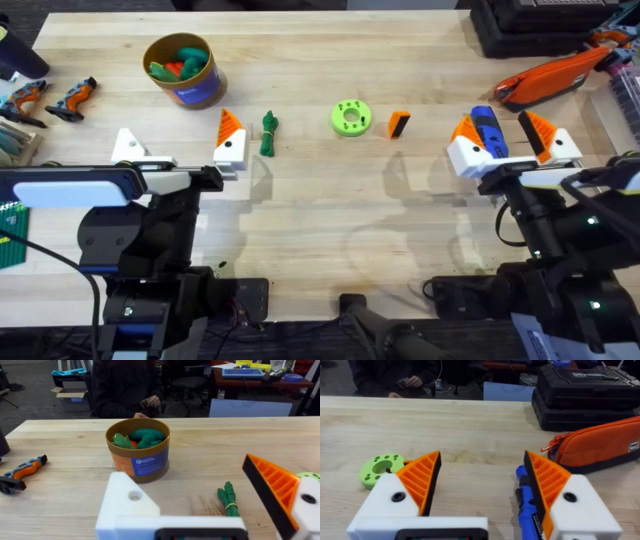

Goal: Pick up the gripper from the table and insert it into the empty holder that is missing its gripper. Then pick up a screw, insert it into the mounting hole, and use the screwdriver to tighten it. Finally, clean up the table by picking up the vegetable and placing it into the bucket.

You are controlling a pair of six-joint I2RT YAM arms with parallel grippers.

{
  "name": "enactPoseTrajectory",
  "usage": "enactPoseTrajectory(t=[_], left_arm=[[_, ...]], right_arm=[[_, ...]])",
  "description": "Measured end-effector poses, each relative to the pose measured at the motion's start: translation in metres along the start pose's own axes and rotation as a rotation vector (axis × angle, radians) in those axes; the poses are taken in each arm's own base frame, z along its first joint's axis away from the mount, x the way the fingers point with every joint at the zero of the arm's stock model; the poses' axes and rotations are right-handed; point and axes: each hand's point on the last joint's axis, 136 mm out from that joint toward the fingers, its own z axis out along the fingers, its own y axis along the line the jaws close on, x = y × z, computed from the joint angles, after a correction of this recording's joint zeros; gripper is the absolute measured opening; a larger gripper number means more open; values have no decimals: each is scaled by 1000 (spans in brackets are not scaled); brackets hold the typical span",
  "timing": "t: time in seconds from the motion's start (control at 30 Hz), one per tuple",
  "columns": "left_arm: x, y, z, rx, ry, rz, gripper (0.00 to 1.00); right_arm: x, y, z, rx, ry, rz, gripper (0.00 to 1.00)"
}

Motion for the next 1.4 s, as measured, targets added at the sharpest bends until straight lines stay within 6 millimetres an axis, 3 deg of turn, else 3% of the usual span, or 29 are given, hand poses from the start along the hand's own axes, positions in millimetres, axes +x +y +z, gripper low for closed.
enactPoseTrajectory(t=[0.37, 0.53, 0.6, 0.8, 0.9, 1.13, 1.4], left_arm=[[-1, -3, 0, 13, -3, -4, 987], [-4, -4, -1, 20, -4, -4, 987], [-14, -4, -3, 23, -12, -5, 986], [-83, -5, -22, 27, -53, -5, 986], [-99, -5, -27, 27, 23, -4, 986], [-87, -5, -16, 25, 357, -4, 986], [-61, -7, 1, 30, 617, -6, 985]], right_arm=[[-1, 1, 0, -3, -5, 0, 954], [-32, 2, -2, -12, -123, 1, 955], [-45, 2, -6, -14, -154, 13, 955], [-101, 4, -29, -22, -177, 36, 956], [-118, 5, -40, -21, -115, 44, 956], [-121, 5, -36, -14, 170, 58, 956], [-95, 4, -23, -3, 538, 75, 956]])
